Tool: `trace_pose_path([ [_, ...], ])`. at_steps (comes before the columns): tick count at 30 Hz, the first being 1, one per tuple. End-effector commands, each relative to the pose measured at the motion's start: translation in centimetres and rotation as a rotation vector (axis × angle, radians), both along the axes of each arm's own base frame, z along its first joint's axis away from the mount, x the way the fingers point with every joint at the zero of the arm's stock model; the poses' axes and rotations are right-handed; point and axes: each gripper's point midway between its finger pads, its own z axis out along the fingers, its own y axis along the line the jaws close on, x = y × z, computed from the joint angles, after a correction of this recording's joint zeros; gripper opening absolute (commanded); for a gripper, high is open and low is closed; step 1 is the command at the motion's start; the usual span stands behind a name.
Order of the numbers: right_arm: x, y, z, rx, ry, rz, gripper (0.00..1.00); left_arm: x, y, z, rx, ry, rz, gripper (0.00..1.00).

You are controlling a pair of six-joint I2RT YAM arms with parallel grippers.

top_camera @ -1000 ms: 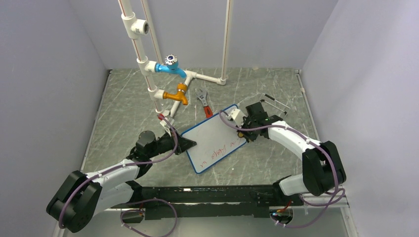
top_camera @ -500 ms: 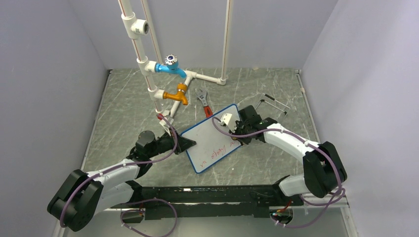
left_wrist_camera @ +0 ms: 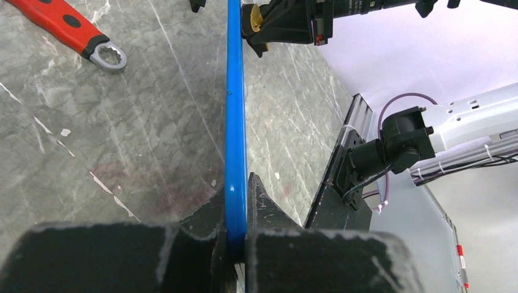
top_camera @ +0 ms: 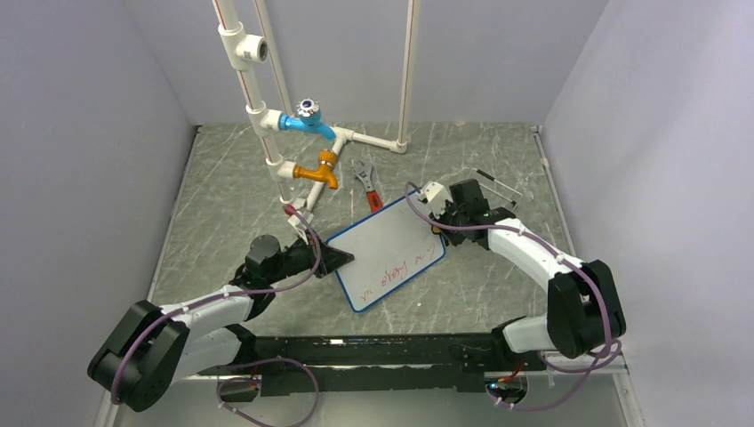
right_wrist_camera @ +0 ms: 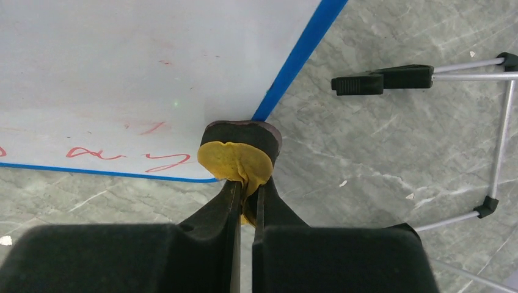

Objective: Erase the whiteboard
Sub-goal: Erase the whiteboard at the center of the board.

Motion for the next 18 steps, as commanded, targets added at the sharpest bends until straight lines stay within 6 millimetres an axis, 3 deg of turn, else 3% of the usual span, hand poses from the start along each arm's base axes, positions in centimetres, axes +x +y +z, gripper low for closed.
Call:
trace_pose_path([
  [1,1.7,2.2,2.3,0.067,-0.08,0.034,0.0,-2.8,-1.6,4.4,-0.119,-0.114,-0.182,0.0],
  [7,-3.9,8.3,1.1,0.12,0.038,0.37,0.0,-2.6,-1.5,4.3,-0.129,-0.109,-0.162,0.0],
  [10,-6.1,9.9,0.7,0.137,0.091,0.474,0.0,-2.5,-1.5,4.4,-0.134,-0.106,-0.158,0.0],
  [14,-3.9,8.9,0.8,0.094,0.035,0.372,0.0,-2.4,-1.6,4.4,-0.131,-0.104,-0.154,0.0],
  [18,1.0,4.1,1.5,0.05,-0.051,0.09,0.0,-2.3,-1.6,4.3,-0.126,-0.105,-0.154,0.0],
])
